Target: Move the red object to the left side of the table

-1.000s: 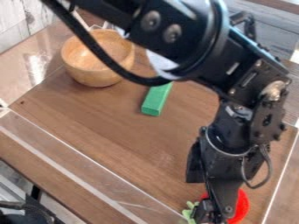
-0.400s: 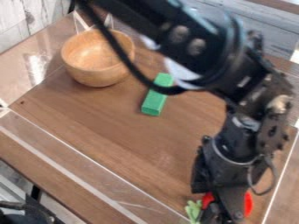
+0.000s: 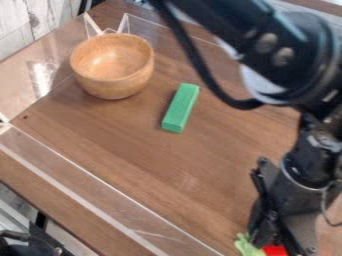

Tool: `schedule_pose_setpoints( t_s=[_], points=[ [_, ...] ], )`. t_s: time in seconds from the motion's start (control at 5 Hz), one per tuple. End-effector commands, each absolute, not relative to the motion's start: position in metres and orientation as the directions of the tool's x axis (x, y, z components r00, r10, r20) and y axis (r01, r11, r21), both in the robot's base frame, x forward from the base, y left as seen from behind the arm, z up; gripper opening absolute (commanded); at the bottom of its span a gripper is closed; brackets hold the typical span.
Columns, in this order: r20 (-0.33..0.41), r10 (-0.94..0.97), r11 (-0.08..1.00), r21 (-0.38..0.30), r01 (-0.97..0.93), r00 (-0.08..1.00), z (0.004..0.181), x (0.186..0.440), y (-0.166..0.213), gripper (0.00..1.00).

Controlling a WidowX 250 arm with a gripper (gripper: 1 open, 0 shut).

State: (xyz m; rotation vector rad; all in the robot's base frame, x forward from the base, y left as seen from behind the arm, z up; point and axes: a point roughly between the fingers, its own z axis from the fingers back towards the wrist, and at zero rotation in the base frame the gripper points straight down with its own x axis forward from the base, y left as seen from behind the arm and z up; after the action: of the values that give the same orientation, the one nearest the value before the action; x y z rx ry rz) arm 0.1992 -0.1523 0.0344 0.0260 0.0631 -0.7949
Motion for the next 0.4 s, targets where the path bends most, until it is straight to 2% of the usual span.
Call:
schedule_pose_setpoints(
  t_s=[0.0, 0.2],
  points=[
    [-0.026, -0.719, 0.695, 0.009, 0.719, 0.695, 0.0479, 0.2014, -0.1576, 0.0],
    [-0.021, -0.7, 0.713, 0.019, 0.701, 0.713, 0.0556, 0.1968, -0.1591, 0.0]
  ],
)
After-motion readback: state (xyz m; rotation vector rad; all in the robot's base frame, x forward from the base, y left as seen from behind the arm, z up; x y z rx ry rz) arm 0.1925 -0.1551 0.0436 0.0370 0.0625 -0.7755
